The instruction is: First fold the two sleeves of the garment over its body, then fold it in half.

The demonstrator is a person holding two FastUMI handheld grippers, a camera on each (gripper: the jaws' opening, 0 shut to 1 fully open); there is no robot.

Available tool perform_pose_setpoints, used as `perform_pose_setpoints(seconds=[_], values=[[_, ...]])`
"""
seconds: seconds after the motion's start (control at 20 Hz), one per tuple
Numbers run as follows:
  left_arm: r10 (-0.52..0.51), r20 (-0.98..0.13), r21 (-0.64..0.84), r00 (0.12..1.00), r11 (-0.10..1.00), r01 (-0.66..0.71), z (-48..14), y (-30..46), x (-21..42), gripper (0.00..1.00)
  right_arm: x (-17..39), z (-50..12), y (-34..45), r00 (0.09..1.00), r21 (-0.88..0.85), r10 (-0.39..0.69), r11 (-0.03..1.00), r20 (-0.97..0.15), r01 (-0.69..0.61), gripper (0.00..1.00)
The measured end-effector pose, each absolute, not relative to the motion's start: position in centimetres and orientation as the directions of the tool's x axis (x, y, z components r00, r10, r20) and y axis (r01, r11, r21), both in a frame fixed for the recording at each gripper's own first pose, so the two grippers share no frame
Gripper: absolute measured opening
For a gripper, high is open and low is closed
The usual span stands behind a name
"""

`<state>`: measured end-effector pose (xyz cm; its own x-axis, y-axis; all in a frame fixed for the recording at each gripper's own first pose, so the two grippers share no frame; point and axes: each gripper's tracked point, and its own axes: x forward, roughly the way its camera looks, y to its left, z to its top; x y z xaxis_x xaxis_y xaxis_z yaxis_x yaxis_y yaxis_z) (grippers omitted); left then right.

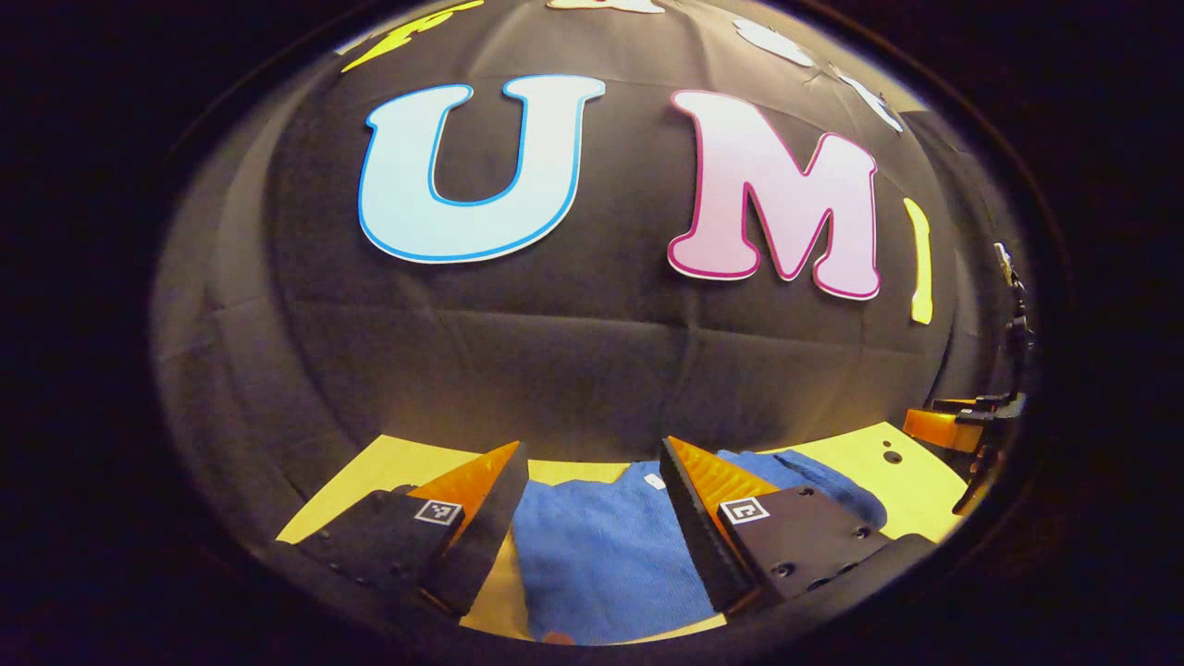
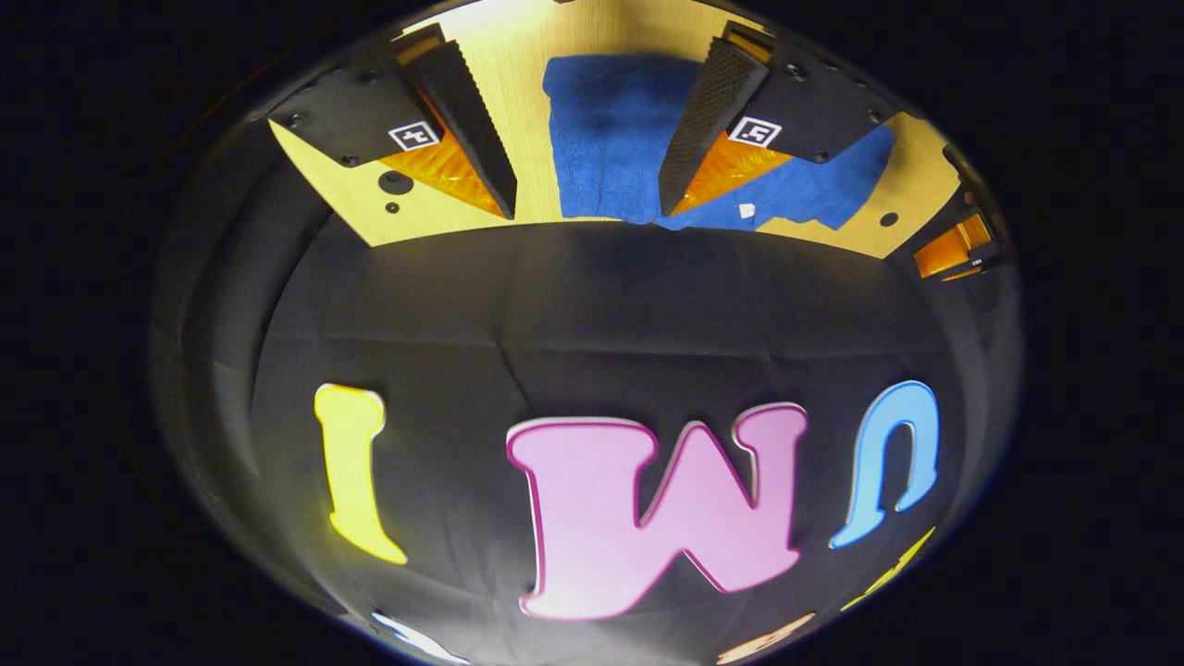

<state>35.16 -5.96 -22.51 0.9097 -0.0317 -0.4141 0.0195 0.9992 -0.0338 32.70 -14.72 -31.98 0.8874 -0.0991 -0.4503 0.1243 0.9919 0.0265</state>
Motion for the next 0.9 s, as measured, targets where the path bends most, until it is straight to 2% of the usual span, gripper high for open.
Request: perform_pose_setpoints(seconds=[0.25,0.35,0.5,0.9], values=[[-0.052,-0.37,-0.084,0.927,0.996,0.023,-18.6,-6.5,27.6,0.83,25.7,-26.6,-11.8,0.91,0.068,-0.099,0.988,-0.402,0.137,0.97],[-0.059,-0.299,-0.099,0.953,0.995,0.031,-15.8,-6.6,25.6,0.83,23.1,-25.7,-10.7,0.905,0.092,-0.086,0.986,-0.416,0.136,0.97],[-0.046,-0.25,-0.089,0.967,0.996,0.024,-12.1,-6.2,21.8,0.81,19.4,-23.2,-10.0,0.906,0.077,-0.095,0.987,-0.412,0.139,0.97],[-0.011,-0.215,-0.149,0.976,0.989,-0.022,-6.4,-3.3,9.6,0.81,9.7,-14.3,-9.9,0.944,0.067,-0.13,0.985,-0.302,0.157,0.96]])
